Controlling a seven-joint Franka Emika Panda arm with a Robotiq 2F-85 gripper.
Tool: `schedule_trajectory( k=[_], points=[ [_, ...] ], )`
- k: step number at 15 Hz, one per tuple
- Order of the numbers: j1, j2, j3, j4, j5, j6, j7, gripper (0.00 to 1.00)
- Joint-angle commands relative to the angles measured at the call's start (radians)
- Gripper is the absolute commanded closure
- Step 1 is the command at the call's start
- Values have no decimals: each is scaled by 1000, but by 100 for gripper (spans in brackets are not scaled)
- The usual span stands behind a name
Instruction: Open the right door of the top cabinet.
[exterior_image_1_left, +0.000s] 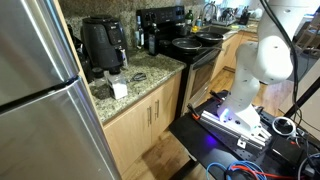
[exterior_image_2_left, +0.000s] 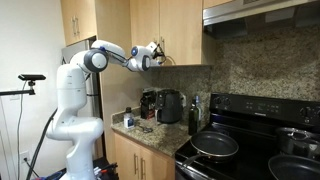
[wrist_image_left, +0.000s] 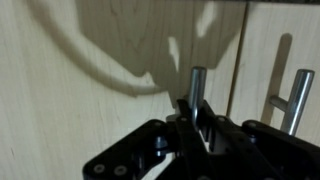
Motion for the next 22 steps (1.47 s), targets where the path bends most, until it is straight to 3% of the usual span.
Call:
schedule_trajectory(
  k=[1,4,5,6,7,8,9,10,15,22],
  points=[
    [2,-64,-4,-50,-23,-14,-31,96],
    [5,-128,-4,-91,-48,-43,-61,96],
    [-197,-148,175,-94,-84,-74,-69,96],
    [-231,-181,182,-106,-119,-107,-97,96],
    [-162,-201,98,-113,-154,-139,-99,96],
    [-226,-216,146,-111,-210,-165,-58,96],
    [-332,-230,252,-111,-181,-192,-87,96],
    [-319,-254,217,-122,-308,-206,41,96],
    [-542,-375,400,-192,-592,-296,409,96],
    [-692,-521,531,-302,-774,-360,720,96]
  ],
)
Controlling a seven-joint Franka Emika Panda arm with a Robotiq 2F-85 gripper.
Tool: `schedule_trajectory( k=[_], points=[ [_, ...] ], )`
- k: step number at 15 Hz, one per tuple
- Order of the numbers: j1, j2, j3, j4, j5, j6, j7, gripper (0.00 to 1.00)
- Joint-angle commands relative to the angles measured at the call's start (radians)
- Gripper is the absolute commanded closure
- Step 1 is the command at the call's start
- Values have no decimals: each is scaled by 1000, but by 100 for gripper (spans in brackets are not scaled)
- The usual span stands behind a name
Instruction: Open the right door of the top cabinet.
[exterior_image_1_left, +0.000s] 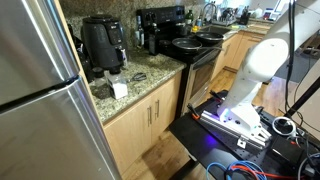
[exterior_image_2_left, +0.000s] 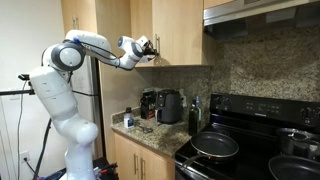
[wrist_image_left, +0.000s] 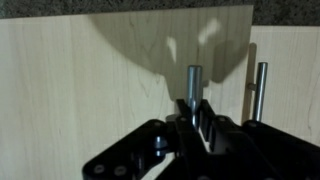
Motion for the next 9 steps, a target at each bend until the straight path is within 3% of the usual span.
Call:
schedule_trajectory(
  k=[1,9],
  points=[
    [-128,-180,39,-85,-92,-88,63,96],
    [-149,-275,43,-181,-77,-108,99,96]
  ],
)
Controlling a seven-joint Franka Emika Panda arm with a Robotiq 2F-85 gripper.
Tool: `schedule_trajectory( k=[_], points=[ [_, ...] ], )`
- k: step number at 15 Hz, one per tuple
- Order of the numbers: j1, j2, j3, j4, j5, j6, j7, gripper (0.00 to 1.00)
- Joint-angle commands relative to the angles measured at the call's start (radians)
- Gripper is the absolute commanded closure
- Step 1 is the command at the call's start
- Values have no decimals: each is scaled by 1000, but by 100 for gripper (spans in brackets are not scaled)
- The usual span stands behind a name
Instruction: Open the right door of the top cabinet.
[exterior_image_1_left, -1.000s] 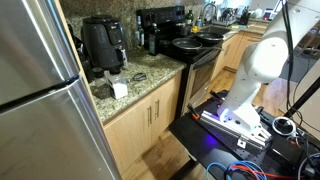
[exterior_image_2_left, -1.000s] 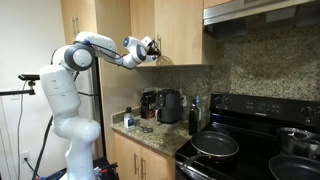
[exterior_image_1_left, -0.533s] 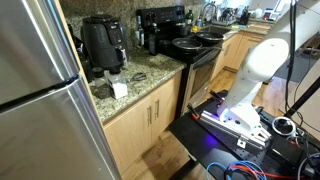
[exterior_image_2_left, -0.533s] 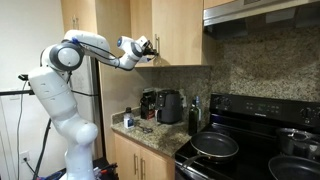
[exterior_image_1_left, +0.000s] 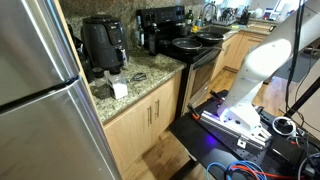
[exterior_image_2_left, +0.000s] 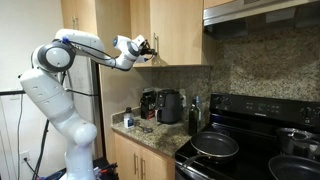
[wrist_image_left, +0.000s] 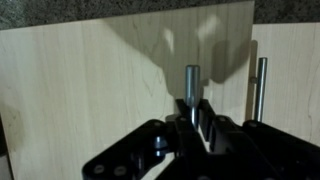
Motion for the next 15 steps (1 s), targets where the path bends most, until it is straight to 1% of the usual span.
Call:
schedule_trajectory(
  k=[1,3,4,8,9,10,11,12,13,14,15],
  points=[
    [-83,-181,-1,-96,-35,-105,18,96],
    [-86,-192,-6,-100,-32,-98,19,96],
    [-2,-37,-5,-33,1,0,3,85],
    [-4,-55,-8,-50,1,0,5,85],
    [-4,-58,-8,-52,1,0,6,96],
    [-95,-51,28,-33,-42,-6,29,96],
    [-169,-47,36,-18,-75,21,44,96],
    [-172,-59,25,-29,-72,31,41,96],
    [-160,-84,-9,-60,-59,43,28,96],
    [-155,-111,-26,-91,-51,57,22,96],
    [-153,-135,-25,-110,-47,61,27,96]
  ],
)
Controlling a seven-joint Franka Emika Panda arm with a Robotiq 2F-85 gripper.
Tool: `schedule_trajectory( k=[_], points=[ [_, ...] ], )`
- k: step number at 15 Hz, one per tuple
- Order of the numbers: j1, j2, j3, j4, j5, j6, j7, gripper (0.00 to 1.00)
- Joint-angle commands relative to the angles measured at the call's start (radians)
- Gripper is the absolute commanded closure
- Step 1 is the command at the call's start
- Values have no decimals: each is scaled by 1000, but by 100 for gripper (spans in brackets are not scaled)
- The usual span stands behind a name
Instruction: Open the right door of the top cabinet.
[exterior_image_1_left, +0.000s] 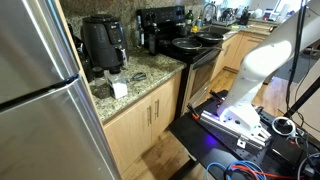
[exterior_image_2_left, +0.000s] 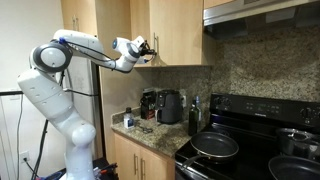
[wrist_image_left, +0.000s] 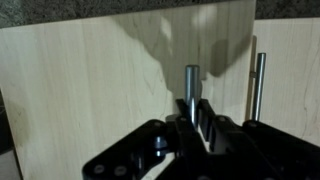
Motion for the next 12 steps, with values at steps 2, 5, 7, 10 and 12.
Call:
schedule_trajectory(
  k=[2,5,7,10,12],
  points=[
    [-83,-145,-51,-92,-24,-27,-4,96],
    [-80,-193,-56,-129,-21,-33,-3,96],
    [-76,-225,-61,-155,-19,-43,-4,96],
    [-69,-275,-74,-195,-18,-57,-7,96],
    [-63,-312,-89,-223,-18,-70,-13,96]
  ],
)
